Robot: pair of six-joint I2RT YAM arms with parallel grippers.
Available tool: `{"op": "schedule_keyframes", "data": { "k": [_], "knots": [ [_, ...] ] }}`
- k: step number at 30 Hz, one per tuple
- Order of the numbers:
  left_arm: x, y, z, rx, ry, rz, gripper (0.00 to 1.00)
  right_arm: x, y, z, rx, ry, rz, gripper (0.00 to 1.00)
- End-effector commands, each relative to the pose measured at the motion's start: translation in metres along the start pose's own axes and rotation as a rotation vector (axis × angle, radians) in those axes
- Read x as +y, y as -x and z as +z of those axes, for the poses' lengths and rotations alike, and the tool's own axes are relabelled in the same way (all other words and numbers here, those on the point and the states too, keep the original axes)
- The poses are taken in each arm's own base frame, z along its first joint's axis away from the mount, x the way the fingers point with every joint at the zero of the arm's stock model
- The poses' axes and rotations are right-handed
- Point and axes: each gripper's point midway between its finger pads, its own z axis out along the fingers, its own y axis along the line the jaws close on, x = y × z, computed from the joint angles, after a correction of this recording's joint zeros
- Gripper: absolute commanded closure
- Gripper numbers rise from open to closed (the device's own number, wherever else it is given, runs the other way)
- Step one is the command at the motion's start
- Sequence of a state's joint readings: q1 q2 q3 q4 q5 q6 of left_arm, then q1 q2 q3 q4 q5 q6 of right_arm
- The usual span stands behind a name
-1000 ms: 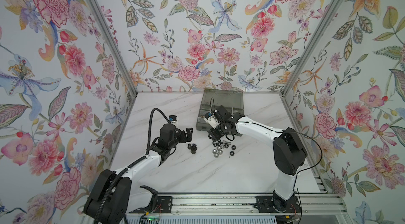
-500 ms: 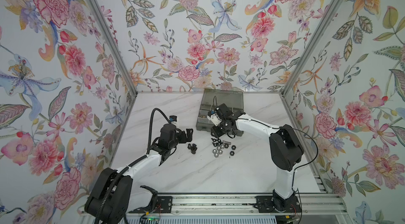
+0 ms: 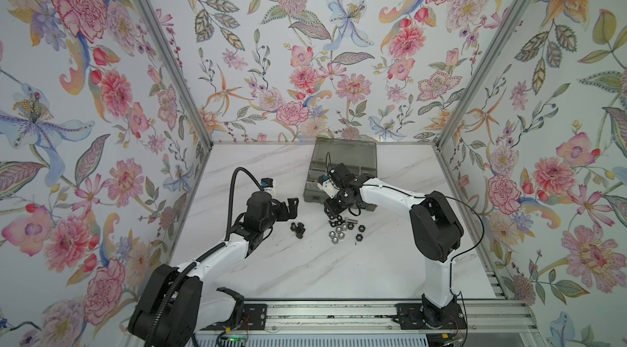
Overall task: Sort the screws and nuts into containers
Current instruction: Pick up the nut from the center of the table.
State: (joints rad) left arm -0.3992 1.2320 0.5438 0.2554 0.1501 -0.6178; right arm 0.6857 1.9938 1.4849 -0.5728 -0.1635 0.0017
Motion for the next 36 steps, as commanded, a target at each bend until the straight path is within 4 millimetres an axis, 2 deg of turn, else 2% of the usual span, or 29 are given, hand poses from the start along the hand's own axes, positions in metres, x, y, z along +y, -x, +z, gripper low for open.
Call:
{"op": "schedule_keyframes", "data": {
  "k": [1, 22, 36],
  "knots": [
    [0.003, 0.0, -0.003, -0.005, 0.011, -0.002, 0.01, -0.003, 0.006, 0.002, -0.002, -0.019, -0.025, 0.57],
    [0.002, 0.001, -0.001, 0.006, 0.011, -0.007, 0.01, -0.004, -0.008, 0.024, 0.057, -0.048, -0.059, 0.6],
    [0.002, 0.0, -0.001, 0.009, 0.012, -0.008, 0.0, -0.003, -0.018, 0.036, 0.092, -0.049, -0.082, 0.66]
  ]
}}
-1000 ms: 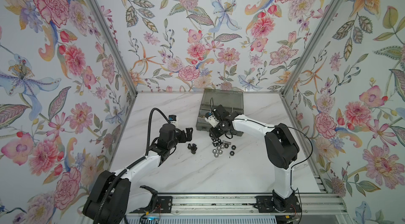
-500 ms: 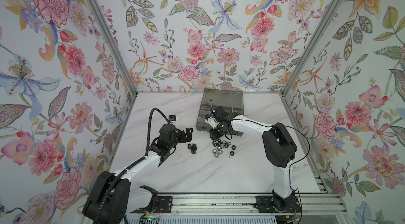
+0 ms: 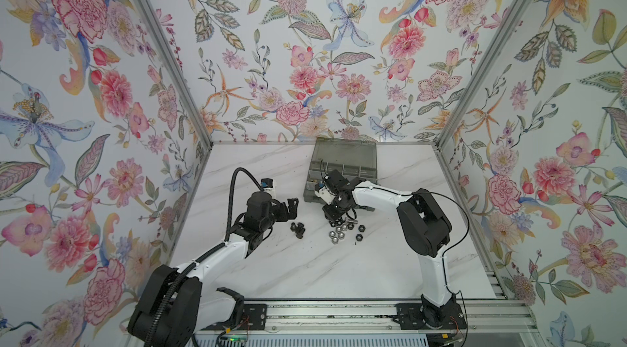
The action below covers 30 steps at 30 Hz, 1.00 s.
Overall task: Sort the screws and nuts into containers
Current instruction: Pick up the nut from the center of the table.
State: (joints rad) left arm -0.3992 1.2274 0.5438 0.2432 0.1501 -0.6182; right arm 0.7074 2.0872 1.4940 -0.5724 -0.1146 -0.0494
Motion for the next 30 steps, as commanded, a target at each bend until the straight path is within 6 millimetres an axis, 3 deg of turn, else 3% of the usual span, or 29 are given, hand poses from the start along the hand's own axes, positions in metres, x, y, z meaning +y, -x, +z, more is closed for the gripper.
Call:
{"op": "schedule_keyframes", "data": {
  "k": [1, 16, 30],
  "knots": [
    [0.001, 0.002, 0.0, 0.003, 0.008, -0.006, 0.01, 0.0, 0.0, 0.002, 0.009, -0.011, -0.022, 0.67],
    [-0.001, 0.005, 0.004, 0.011, 0.006, 0.002, 0.01, 0.001, -0.002, 0.01, 0.025, -0.008, -0.032, 0.77],
    [-0.002, 0.005, 0.006, 0.018, 0.001, 0.003, 0.01, -0.002, 0.007, -0.002, -0.009, 0.009, -0.017, 1.0]
  ]
}}
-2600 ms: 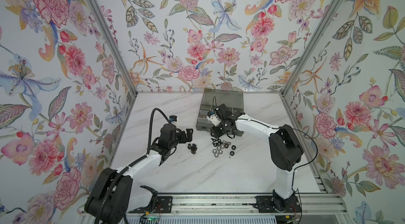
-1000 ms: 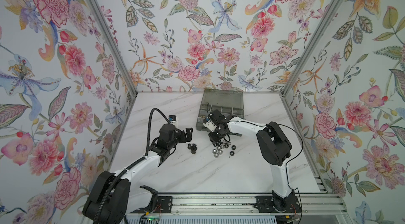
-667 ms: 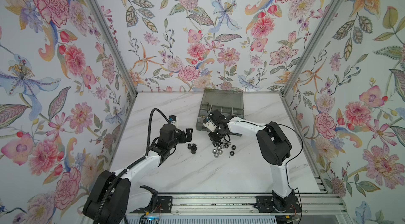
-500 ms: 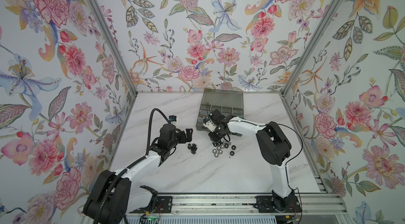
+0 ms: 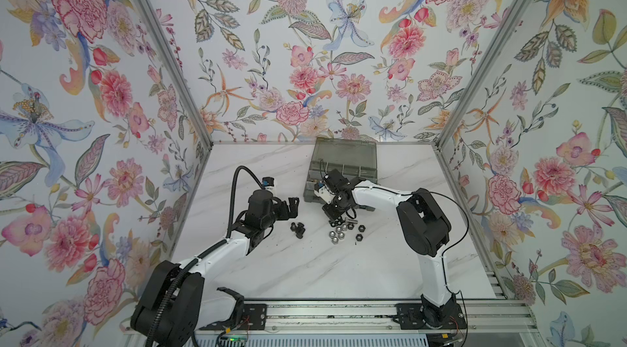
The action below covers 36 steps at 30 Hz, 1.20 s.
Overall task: Sort the screws and nuts into containers
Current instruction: Pick up the nut from the center of the table, then place the nut into the container.
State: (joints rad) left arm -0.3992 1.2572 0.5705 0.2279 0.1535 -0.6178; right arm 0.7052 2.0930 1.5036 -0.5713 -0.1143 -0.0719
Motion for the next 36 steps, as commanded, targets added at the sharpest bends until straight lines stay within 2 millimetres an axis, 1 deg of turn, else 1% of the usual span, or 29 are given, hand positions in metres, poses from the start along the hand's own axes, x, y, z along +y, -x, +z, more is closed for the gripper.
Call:
{"op": "schedule_keyframes", "data": {
  "k": [1, 3, 6, 7, 8, 11, 14, 16, 18, 21, 26, 32, 36],
  "knots": [
    [-0.002, 0.004, 0.001, 0.0, -0.004, 0.003, 0.01, 0.0, 0.009, -0.006, -0.02, 0.022, 0.007, 1.0],
    [-0.002, 0.004, 0.001, -0.001, -0.005, 0.002, 0.0, -0.001, 0.018, -0.018, -0.055, 0.039, 0.013, 1.0],
    [-0.001, 0.003, 0.001, -0.002, -0.003, 0.002, 0.01, -0.008, 0.039, -0.042, -0.129, 0.058, 0.026, 1.0],
    [-0.001, 0.004, 0.001, -0.002, -0.004, 0.002, 0.01, -0.006, 0.046, -0.05, -0.156, 0.067, 0.022, 1.0],
    [-0.001, 0.004, 0.001, -0.003, -0.004, 0.001, 0.01, -0.021, 0.052, -0.059, -0.181, 0.059, 0.046, 1.0],
    [-0.001, 0.003, 0.002, -0.005, -0.004, -0.002, 0.01, -0.04, 0.072, -0.079, -0.248, 0.041, 0.063, 1.0],
    [-0.001, 0.003, 0.003, -0.006, -0.008, -0.006, 0.01, -0.063, 0.09, -0.088, -0.293, 0.004, 0.087, 1.0],
    [0.0, 0.003, 0.004, -0.006, -0.008, -0.008, 0.01, -0.079, 0.101, -0.091, -0.315, -0.033, 0.101, 1.0],
    [0.0, 0.001, 0.004, -0.005, -0.009, -0.009, 0.01, -0.091, 0.111, -0.089, -0.329, -0.066, 0.103, 1.0],
    [0.0, 0.001, 0.005, -0.006, -0.01, -0.009, 0.01, -0.103, 0.123, -0.083, -0.342, -0.086, 0.11, 1.0],
    [0.0, 0.002, 0.003, -0.009, -0.01, -0.011, 0.01, -0.109, 0.135, -0.068, -0.345, -0.091, 0.112, 1.0],
    [0.001, 0.0, 0.001, -0.011, -0.007, -0.014, 0.01, -0.113, 0.13, -0.049, -0.311, -0.106, 0.116, 1.0],
    [0.001, 0.0, 0.0, -0.013, -0.008, -0.013, 0.01, -0.116, 0.124, -0.043, -0.29, -0.128, 0.109, 1.0]
  ]
}}
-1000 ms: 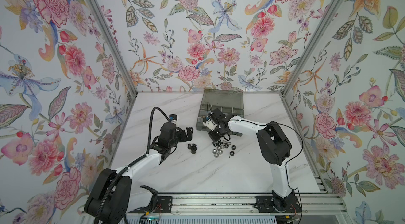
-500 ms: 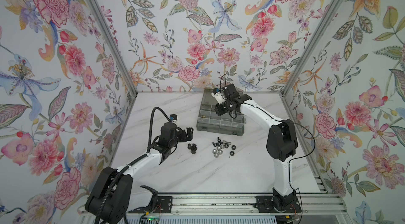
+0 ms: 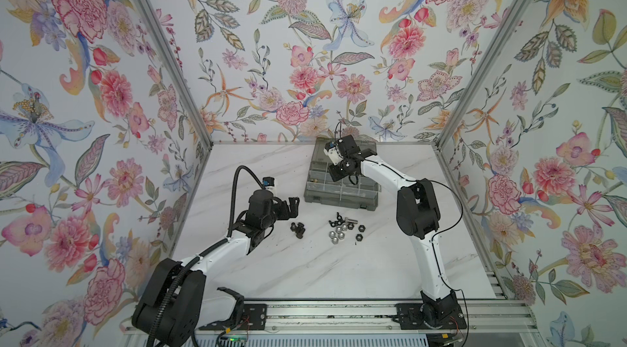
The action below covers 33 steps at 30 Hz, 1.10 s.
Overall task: Sort the screws and nuts into containers
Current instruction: Place the nut into the container.
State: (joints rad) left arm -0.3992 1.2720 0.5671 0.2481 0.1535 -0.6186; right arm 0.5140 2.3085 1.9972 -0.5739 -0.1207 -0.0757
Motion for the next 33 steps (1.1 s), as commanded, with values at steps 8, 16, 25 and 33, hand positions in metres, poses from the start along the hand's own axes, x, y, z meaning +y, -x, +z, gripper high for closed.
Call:
{"op": "schedule_keyframes", "data": {
  "k": [8, 16, 25, 33],
  "knots": [
    [0.0, 0.001, -0.001, -0.009, -0.011, -0.015, 0.01, -0.001, 0.0, -0.001, 0.007, -0.048, -0.033, 0.86],
    [-0.001, 0.001, -0.002, -0.011, -0.012, -0.017, 0.01, 0.003, 0.005, -0.015, -0.012, -0.036, -0.031, 0.7],
    [0.002, 0.0, -0.002, -0.012, 0.001, -0.02, 0.01, 0.033, -0.008, -0.067, -0.03, 0.049, -0.043, 0.6],
    [0.003, 0.0, -0.002, -0.011, 0.004, -0.025, 0.01, 0.073, -0.067, -0.088, 0.055, 0.164, -0.078, 0.55]
  ]
}}
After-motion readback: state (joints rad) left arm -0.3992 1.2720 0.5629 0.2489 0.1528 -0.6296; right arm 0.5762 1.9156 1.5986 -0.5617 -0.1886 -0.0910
